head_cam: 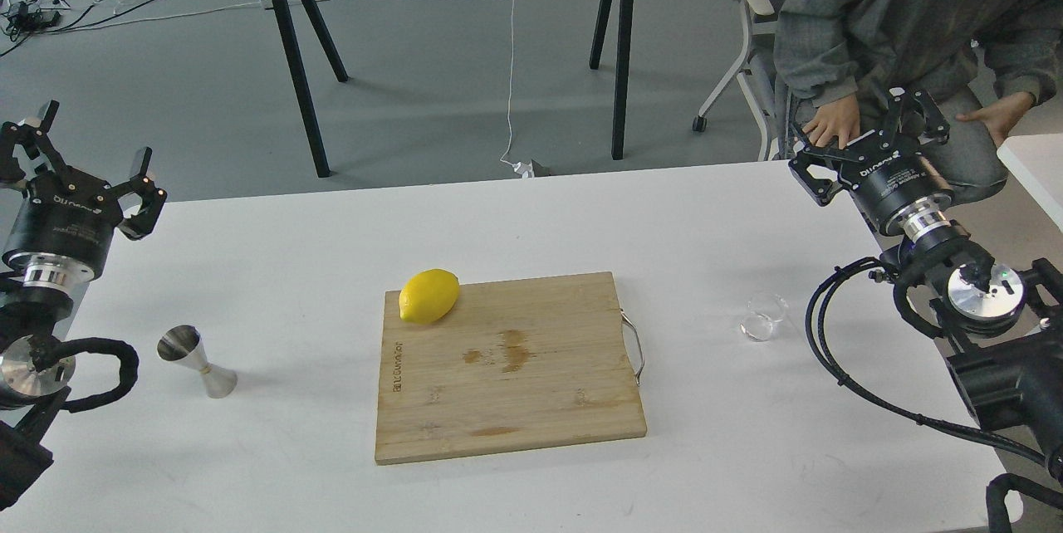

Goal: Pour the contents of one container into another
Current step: 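Lower the left gripper toward the metal jigger on the table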

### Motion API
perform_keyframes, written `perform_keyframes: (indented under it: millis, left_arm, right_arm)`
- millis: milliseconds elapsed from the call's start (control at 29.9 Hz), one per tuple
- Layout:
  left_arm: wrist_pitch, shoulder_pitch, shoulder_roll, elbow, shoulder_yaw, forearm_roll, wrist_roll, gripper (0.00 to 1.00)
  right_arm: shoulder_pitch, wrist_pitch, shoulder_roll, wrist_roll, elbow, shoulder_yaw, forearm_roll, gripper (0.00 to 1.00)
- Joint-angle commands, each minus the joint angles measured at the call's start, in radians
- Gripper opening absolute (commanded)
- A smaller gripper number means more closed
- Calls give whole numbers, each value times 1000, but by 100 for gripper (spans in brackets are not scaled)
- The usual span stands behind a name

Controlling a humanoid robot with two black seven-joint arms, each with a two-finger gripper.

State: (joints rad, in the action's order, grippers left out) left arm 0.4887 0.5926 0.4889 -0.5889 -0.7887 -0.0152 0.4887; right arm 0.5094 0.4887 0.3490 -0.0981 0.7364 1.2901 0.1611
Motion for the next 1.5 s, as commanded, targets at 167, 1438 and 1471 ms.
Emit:
perform_keyframes:
  millis: [167,1438,1471]
  left_arm:
    - [0,-7,5,-3,0,0,0,99]
    - [-930,-103,220,-422,-12,-1362,0,99]
    - [-971,-125,241,-439,-14,-1403,0,99]
  right_arm:
    - [1,0,-1,0,1,0,0,99]
    - [-25,0,8,0,0,6,0,99]
    - [-25,0,8,0,0,8,0,99]
